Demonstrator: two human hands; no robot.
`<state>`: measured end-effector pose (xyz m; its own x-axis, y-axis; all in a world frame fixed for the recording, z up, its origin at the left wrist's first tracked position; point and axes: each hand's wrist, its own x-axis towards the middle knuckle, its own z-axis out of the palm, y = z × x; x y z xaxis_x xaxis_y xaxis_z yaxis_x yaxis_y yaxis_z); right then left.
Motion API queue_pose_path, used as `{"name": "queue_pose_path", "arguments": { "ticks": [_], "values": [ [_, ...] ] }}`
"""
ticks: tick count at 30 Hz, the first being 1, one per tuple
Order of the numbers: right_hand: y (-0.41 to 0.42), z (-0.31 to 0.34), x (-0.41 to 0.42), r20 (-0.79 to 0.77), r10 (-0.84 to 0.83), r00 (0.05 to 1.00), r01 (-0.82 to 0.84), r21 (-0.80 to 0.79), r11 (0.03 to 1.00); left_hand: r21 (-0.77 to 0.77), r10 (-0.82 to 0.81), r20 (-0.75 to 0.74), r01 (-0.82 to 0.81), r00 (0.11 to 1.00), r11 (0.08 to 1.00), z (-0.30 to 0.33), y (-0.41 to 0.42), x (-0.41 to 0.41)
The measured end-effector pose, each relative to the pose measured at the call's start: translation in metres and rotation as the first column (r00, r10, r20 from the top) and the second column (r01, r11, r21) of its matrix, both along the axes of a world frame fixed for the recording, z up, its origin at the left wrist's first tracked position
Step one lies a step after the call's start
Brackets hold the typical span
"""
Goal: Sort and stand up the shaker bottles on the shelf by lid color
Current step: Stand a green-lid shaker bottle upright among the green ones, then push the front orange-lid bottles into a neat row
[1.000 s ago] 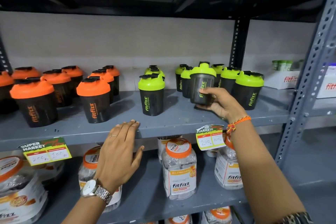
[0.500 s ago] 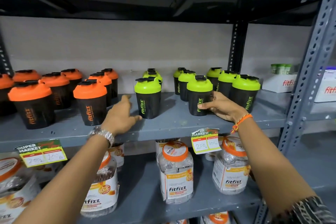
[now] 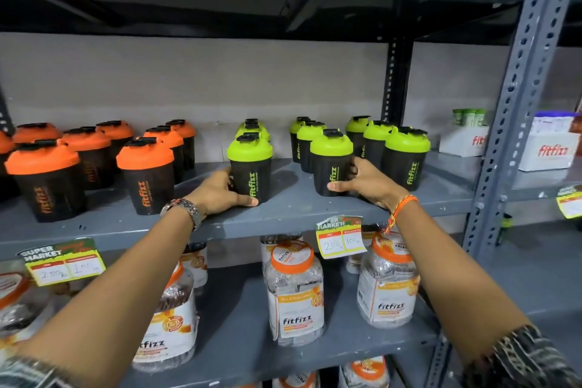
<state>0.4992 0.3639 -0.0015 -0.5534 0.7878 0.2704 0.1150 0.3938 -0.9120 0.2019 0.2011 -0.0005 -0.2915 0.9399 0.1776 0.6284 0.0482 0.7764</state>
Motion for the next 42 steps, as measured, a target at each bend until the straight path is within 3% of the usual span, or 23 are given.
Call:
{"name": "queue_pose_path", "arguments": {
  "ticks": [20, 29, 35, 37, 39, 42],
  "values": [
    [-0.011, -0.007, 0.006, 0.036, -0.151, 0.988, 0.145, 0.135, 0.98, 0.099, 0.005, -0.093, 0.004, 0.996, 0.995, -0.013, -0.003, 0.004],
    [-0.009, -0.008, 0.005, 0.035, -0.161, 0.986, 0.157, 0.104, 0.982, 0.095, 0.019, -0.113, -0.009, 0.993, 0.995, -0.016, 0.001, 0.0],
    [-0.023, 0.0, 0.012, 0.061, -0.142, 0.988, 0.141, 0.011, 0.99, 0.017, -0.031, -0.001, 0.031, 1.0, 0.999, -0.011, -0.004, 0.003],
    [-0.032, 0.001, 0.012, 0.12, -0.207, 0.971, 0.204, 0.035, 0.978, -0.031, -0.057, 0.043, 0.058, 0.997, 0.998, -0.004, -0.018, 0.001],
    [-0.049, 0.002, 0.008, 0.184, -0.376, 0.908, 0.347, 0.169, 0.922, -0.061, -0.101, 0.066, 0.105, 0.993, 0.993, 0.005, -0.041, -0.003],
    [-0.089, 0.001, -0.004, 0.059, -0.633, 0.772, 0.578, 0.35, 0.737, -0.039, -0.191, 0.108, 0.196, 0.976, 0.98, 0.02, -0.085, -0.02]
  ]
}}
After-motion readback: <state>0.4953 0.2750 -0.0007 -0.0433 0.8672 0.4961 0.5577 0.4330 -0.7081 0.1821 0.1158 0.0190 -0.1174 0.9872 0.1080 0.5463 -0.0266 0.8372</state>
